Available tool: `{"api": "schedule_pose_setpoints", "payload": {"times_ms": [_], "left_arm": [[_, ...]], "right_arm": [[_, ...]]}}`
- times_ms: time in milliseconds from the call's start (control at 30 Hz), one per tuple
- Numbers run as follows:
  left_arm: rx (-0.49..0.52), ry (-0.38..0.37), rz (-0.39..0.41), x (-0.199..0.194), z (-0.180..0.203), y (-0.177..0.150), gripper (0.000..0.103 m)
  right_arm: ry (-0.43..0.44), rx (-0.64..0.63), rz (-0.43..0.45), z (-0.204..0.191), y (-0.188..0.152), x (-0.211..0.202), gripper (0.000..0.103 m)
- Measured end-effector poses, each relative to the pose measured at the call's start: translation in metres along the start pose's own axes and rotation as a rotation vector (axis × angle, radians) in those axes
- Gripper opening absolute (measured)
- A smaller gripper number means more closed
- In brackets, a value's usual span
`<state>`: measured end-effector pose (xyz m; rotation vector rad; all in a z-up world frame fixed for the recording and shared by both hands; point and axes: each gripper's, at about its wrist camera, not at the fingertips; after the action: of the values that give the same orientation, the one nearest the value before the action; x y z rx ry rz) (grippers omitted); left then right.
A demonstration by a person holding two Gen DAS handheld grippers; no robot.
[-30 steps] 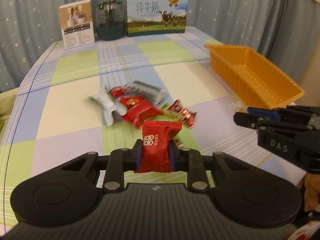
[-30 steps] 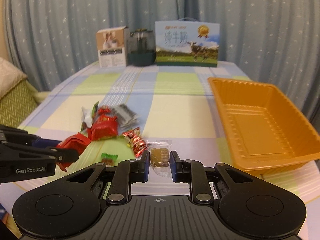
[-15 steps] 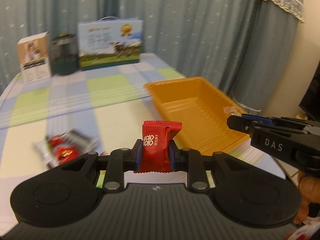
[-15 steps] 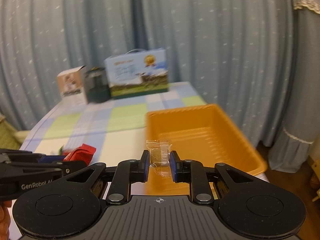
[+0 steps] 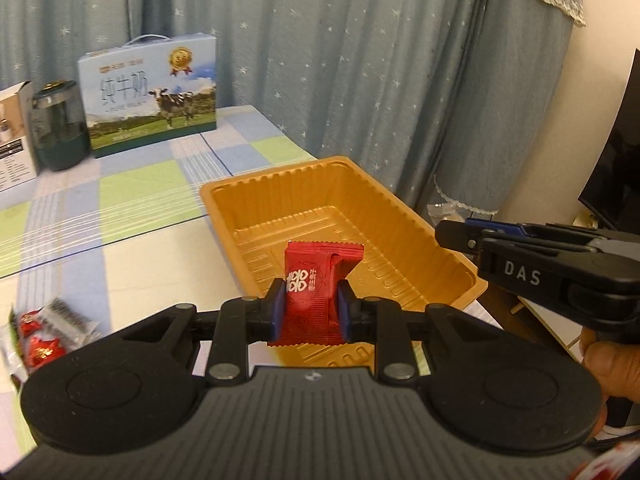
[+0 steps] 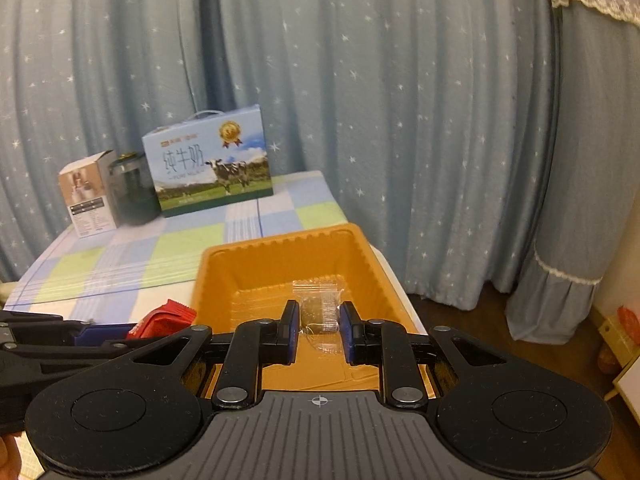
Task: Organize snacks
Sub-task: 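Carry both snacks over the orange tray and open both tools to drop them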
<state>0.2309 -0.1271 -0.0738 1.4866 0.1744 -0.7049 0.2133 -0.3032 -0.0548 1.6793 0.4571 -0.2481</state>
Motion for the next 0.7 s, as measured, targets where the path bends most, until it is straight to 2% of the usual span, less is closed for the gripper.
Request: {"api": "schedule_pose_setpoints", "payload": {"times_ms": [200, 300, 367, 700], "left_arm": [[0.008, -0.009, -0.015, 0.021, 0.006, 0.001, 0.024], [-0.005, -0.006, 0.002, 0.028, 0.006, 0.001, 0.025], [-0.020, -0.010, 0.022, 0.030, 0.003, 0.001, 0.037], [-0.046, 0.030, 0.016, 0.018, -0.017, -0.002, 0.037]], "right_arm": [[-0.015, 0.033, -0.033, 0.015, -0.007, 0.018, 0.022], [-0.022, 0.048, -0.044, 0.021, -0.010, 0.023, 0.022], [-0.025, 0.055, -0.049, 0.024, -0.011, 0.024, 0.022], [-0.012, 0.057, -0.065, 0.021, -0.013, 0.026, 0.022]]}}
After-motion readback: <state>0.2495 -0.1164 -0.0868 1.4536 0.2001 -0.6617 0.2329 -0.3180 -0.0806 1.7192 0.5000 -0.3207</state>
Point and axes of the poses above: each gripper's, at about its wrist camera, not at the fingertips, and x roughly the way its jaws point, z to its right, y to its top, and after that the axes turned 9 degrees about z, right-handed
